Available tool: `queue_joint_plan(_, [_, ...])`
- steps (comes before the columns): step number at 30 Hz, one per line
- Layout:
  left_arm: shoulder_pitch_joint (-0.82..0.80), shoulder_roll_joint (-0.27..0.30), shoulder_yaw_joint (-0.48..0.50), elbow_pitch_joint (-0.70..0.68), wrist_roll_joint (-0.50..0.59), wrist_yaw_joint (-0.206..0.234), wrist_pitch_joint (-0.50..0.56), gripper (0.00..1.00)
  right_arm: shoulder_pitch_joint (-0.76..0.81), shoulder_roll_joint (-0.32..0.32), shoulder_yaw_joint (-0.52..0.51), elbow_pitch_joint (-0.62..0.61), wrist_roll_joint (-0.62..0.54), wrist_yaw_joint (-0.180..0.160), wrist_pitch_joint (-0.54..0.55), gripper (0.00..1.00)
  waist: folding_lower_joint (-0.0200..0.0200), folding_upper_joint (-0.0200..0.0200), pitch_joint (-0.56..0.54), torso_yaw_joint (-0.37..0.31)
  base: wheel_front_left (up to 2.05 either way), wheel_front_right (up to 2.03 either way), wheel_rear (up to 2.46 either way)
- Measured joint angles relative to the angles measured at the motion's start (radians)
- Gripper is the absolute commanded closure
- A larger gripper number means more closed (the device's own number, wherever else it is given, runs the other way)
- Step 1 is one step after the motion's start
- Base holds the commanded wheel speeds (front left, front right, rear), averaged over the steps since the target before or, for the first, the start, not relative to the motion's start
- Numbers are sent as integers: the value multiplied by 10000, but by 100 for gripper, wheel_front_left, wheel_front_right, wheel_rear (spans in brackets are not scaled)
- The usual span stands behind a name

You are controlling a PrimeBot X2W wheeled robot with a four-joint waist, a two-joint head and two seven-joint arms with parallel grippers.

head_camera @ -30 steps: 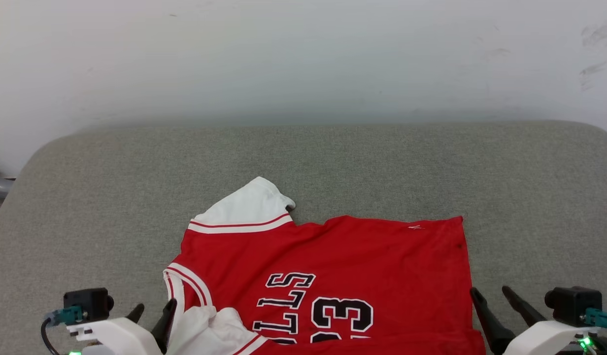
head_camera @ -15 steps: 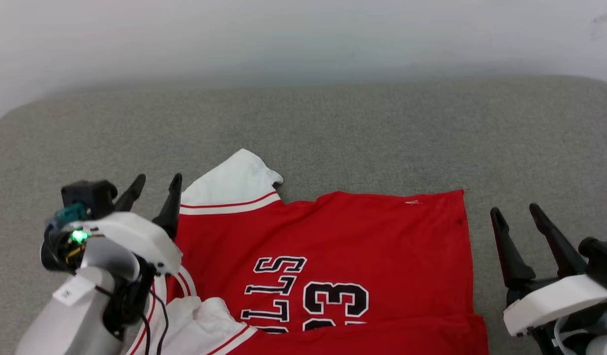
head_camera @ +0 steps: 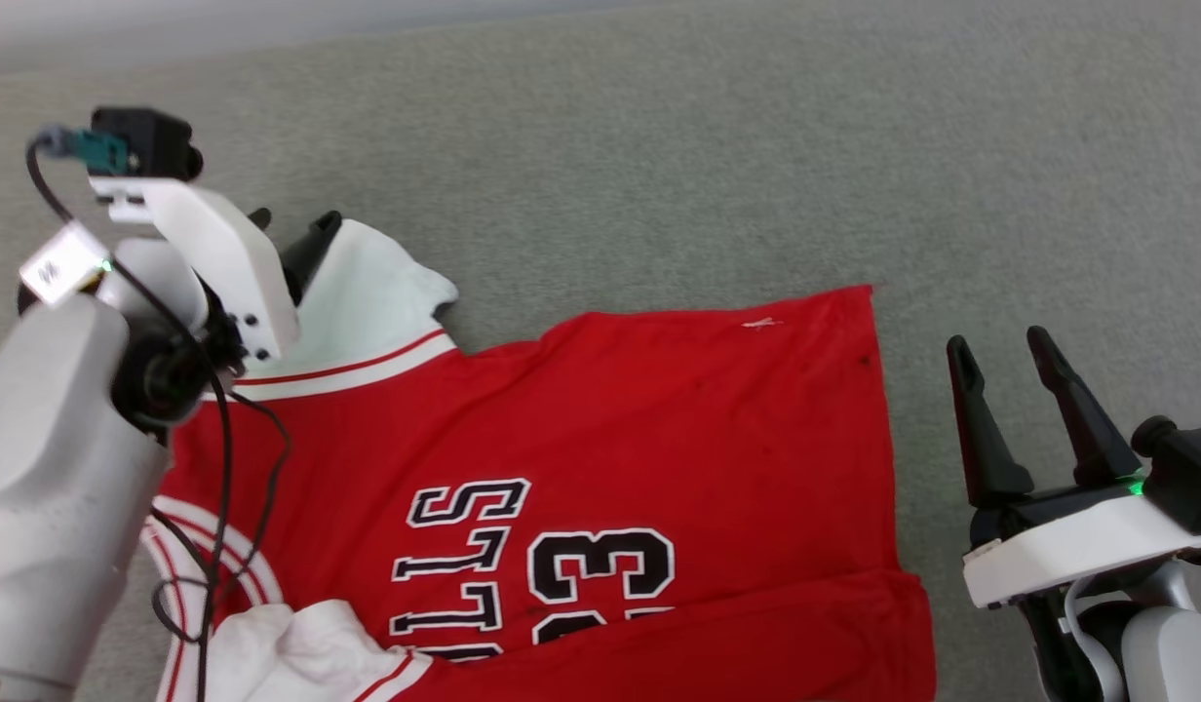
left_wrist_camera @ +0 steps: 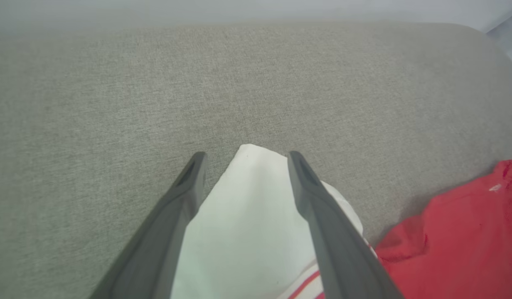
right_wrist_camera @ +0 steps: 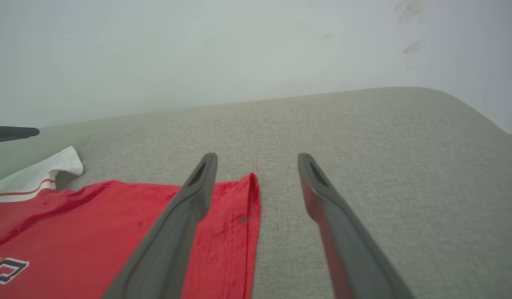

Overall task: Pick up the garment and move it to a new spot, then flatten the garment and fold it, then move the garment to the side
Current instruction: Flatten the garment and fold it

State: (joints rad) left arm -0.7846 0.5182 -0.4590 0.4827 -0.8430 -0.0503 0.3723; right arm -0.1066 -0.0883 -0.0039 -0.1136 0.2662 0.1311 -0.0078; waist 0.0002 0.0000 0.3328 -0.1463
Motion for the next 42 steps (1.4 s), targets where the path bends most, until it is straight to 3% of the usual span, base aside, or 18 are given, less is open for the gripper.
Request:
queue_joint_plan(6, [-1047, 374, -290, 995, -257, 4, 2224, 0, -173, 136, 249, 305, 84, 0, -291, 0, 0, 0, 497, -578, 0, 0, 0])
queue_joint_plan(15, [-1803, 642, -855, 1509, -265, 326, 4642, 0, -376, 242, 286, 694, 249, 0, -548, 0, -3, 0, 1038, -1001, 0, 0, 0])
queue_joint_plan(17, [-1878, 677, -886, 1475, -291, 374, 4859, 100, -398, 249, 272, 788, 288, 0, -591, 0, -3, 0, 1113, -1033, 0, 0, 0])
queue_joint_plan(21, [-1893, 723, -917, 1360, -234, 428, 4859, 100, -779, 207, 219, 1016, 577, 0, -439, 0, -3, 0, 1178, -1048, 0, 0, 0])
queue_joint_plan(26, [-1911, 656, -947, 1344, -219, 454, 4690, 100, -1444, -307, 337, 1586, 1193, 0, 322, 0, -2, 0, 1089, -945, 0, 0, 0])
queue_joint_plan(35, [-2341, 174, -1158, 708, -4, 324, 4234, 100, -3186, -1937, 1313, 2757, 2552, 0, 4056, 0, -2, 0, 1073, -223, 0, 0, 0])
queue_joint_plan(42, [-2477, -98, -1231, 251, 33, 150, 3885, 100, -4285, -2554, 2057, 2882, 2894, 0, 6276, 0, -2, 0, 1265, 501, 0, 0, 0])
